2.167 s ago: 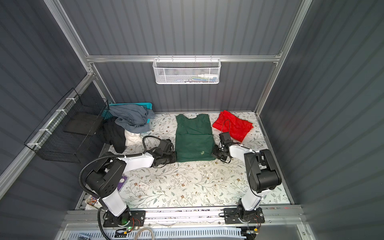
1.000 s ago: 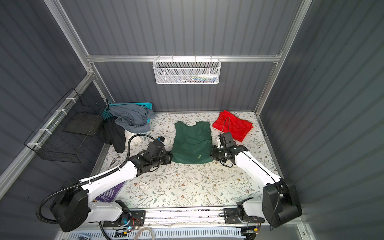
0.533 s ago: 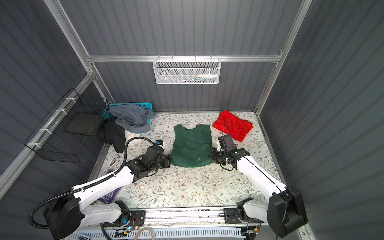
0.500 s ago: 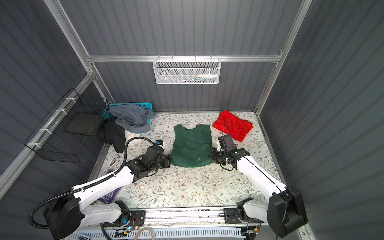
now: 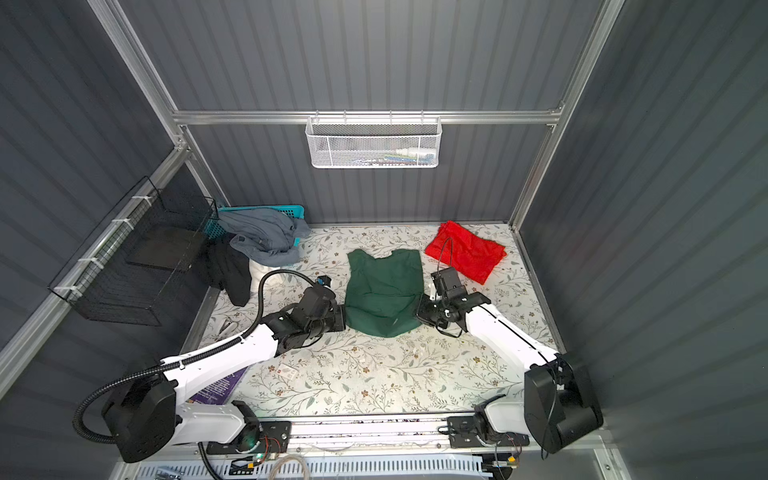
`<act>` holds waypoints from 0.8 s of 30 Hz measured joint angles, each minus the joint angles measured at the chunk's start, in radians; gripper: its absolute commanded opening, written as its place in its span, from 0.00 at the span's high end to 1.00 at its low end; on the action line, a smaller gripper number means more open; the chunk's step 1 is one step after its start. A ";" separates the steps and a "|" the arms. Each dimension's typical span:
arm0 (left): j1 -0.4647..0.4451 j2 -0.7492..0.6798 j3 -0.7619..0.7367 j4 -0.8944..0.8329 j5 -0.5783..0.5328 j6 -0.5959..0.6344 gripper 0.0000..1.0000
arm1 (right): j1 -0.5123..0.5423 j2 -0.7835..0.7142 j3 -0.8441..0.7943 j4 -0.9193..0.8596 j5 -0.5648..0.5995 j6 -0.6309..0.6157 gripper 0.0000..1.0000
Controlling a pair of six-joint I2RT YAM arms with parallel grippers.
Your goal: Fold and stack the t-shirts
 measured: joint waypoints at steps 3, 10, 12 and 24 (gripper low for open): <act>0.000 0.008 0.013 -0.004 -0.014 0.000 1.00 | -0.001 0.029 0.028 0.004 -0.001 -0.002 1.00; 0.005 0.052 0.058 -0.020 -0.039 0.001 1.00 | -0.008 0.073 0.068 0.009 -0.005 -0.002 1.00; 0.012 0.061 0.073 -0.024 -0.040 0.002 1.00 | -0.014 0.083 0.082 0.009 -0.007 -0.005 1.00; 0.079 0.157 0.217 -0.038 -0.046 0.054 1.00 | -0.100 0.154 0.177 0.033 -0.078 -0.031 1.00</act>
